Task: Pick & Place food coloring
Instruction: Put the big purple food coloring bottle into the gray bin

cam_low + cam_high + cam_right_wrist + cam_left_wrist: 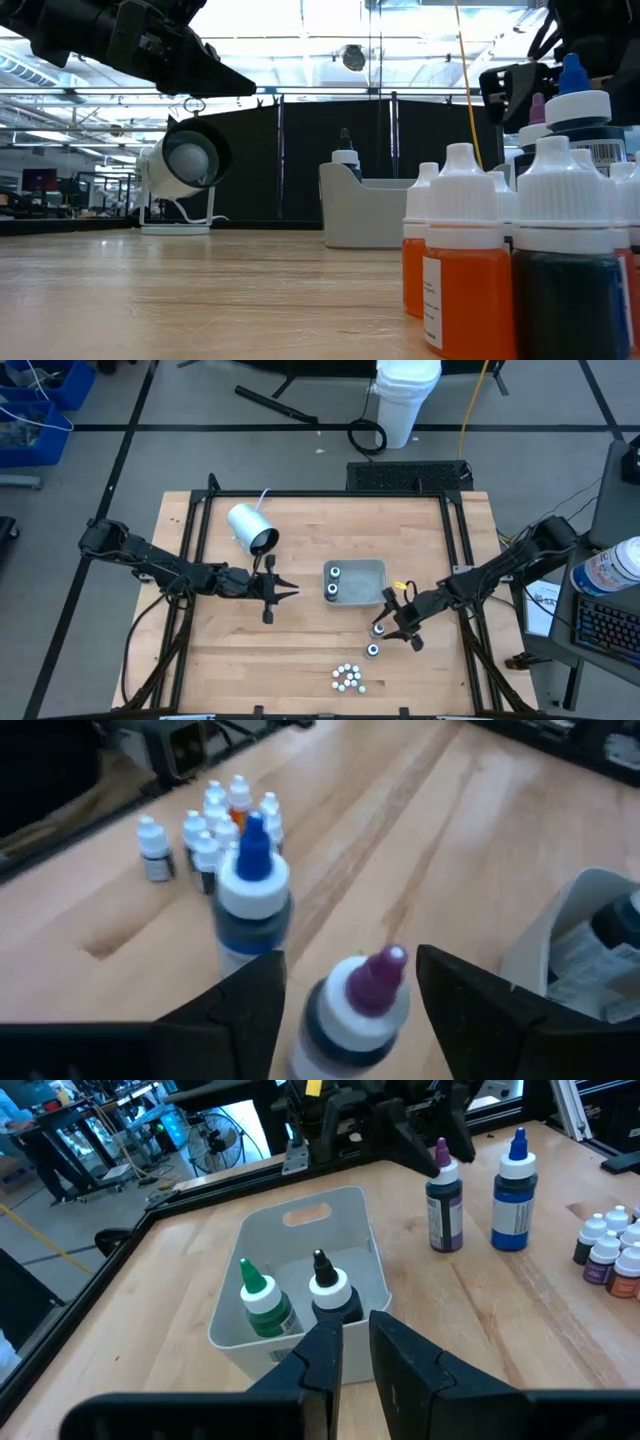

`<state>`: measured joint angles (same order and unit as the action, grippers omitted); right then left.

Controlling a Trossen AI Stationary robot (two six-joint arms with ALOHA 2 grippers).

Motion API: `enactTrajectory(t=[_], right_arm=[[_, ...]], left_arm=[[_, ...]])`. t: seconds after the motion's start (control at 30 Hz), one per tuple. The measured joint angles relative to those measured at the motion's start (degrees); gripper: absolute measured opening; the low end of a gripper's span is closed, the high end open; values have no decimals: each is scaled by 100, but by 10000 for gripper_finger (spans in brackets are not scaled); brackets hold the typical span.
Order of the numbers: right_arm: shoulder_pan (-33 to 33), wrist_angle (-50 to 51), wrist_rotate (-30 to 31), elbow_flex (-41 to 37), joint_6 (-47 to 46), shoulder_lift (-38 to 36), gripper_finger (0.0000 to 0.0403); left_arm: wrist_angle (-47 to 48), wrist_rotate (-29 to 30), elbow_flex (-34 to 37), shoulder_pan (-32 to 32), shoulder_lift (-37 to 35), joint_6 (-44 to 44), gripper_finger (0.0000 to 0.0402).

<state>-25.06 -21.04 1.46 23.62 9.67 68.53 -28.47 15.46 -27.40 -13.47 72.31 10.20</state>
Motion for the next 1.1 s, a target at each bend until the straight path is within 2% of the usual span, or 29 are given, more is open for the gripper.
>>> enactTrajectory(t=[0.23, 0.57, 0.67, 0.93, 1.1], right_arm=[[2, -150, 21, 0, 0, 322, 210], [2, -322, 24, 2, -24, 341, 208], [2, -251, 33, 2, -33, 341, 194], [110, -197, 20, 9, -289, 339, 117], [109, -198, 13, 11, -293, 339, 112]], left_arm=[[4, -2, 0, 0, 0, 2, 63], [44, 3, 0, 0, 0, 2, 63], [44, 4, 0, 0, 0, 2, 63], [44, 5, 0, 0, 0, 2, 63], [44, 5, 0, 0, 0, 2, 63]])
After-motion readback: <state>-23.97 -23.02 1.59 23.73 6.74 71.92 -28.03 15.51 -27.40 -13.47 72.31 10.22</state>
